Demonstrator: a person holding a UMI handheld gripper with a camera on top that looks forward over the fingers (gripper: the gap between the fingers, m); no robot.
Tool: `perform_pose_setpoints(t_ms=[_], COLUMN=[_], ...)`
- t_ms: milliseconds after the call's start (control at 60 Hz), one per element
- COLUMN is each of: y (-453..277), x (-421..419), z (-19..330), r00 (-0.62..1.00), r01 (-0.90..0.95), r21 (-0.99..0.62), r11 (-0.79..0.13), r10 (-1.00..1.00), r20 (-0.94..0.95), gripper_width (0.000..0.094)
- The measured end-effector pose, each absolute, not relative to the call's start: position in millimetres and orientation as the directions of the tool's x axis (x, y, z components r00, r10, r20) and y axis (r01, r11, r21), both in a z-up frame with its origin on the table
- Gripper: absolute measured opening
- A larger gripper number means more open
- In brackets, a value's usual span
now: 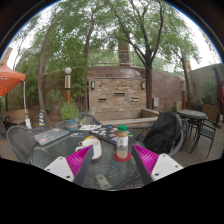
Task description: Pour water
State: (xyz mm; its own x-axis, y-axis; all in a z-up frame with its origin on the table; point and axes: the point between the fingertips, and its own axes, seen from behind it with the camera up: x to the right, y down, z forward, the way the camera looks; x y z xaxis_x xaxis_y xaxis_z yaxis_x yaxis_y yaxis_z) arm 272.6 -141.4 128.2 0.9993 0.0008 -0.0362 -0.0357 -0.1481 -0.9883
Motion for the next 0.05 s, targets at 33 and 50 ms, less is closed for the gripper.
perform_pose_setpoints(t_ms=[33,50], y=[-152.1,-156.9], x=[271.5,270.9], z=[130.0,130.9], r00=[0.999,0.999], r01=[-0.041,-0.043], r21=[-0.988,-0.988], r11=[-0.149,-0.15], r10=[0.001,0.002], r20=[-0.041,-0.044], gripper_width=[0.0838,0.0837])
